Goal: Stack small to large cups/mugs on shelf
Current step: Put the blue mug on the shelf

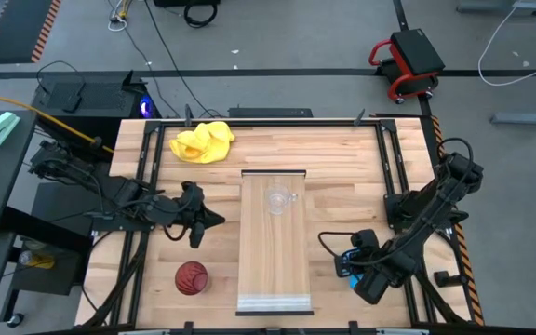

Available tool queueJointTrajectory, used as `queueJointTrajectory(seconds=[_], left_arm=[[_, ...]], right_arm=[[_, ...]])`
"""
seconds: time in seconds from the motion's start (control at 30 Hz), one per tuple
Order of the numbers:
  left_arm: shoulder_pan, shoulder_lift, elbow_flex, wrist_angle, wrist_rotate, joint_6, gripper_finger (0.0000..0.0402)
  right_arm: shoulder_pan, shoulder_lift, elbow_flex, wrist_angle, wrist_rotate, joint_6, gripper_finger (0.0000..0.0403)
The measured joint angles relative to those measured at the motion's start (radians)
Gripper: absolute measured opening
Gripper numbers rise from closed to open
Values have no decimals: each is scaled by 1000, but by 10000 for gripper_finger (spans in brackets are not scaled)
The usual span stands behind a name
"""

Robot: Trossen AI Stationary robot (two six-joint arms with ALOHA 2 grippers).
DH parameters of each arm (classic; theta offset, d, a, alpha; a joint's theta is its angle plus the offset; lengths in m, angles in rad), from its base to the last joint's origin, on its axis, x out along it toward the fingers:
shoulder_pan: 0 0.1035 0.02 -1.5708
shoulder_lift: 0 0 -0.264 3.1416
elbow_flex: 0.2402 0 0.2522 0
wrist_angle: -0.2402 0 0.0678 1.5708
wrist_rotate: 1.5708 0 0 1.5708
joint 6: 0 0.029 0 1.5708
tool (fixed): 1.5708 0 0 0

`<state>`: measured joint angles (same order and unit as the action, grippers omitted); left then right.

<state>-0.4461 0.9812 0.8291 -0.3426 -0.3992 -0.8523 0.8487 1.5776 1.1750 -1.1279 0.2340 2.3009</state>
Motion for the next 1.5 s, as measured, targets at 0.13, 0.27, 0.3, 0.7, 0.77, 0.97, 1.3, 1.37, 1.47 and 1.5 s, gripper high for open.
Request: queueJointTrajectory(seconds=[0.13, 0.27, 0.3, 0.7, 0.77, 0.97, 1.3, 1.37, 1.47, 1.5], left_arm=[[0, 0, 0, 0, 0, 0, 15], [0, 0, 0, 0, 0, 0, 20], [0, 0, 0, 0, 0, 0, 21], [0, 0, 0, -8, 0, 11, 13], [0, 0, 0, -8, 0, 11, 13], [0, 0, 0, -8, -8, 11, 24], [0, 0, 0, -7, -8, -1, 13], [0, 0, 0, -6, -8, -1, 12], [0, 0, 0, -6, -8, -1, 16], [0, 0, 0, -6, -8, -1, 18]], right_arm=[[-5, 0, -3, -8, -19, 0, 64], [12, 0, 8, -12, -109, 0, 64], [18, -1, 15, -11, -121, 2, 64], [157, 33, 143, 10, -68, 71, 63], [181, 65, 173, 1, -8, 71, 63], [147, 179, 206, -20, 56, 54, 63], [153, 269, 206, -7, -8, 62, 63], [152, 268, 206, -9, -12, 61, 63], [146, 268, 206, -20, -30, 61, 63], [146, 268, 206, -26, -35, 62, 63]])
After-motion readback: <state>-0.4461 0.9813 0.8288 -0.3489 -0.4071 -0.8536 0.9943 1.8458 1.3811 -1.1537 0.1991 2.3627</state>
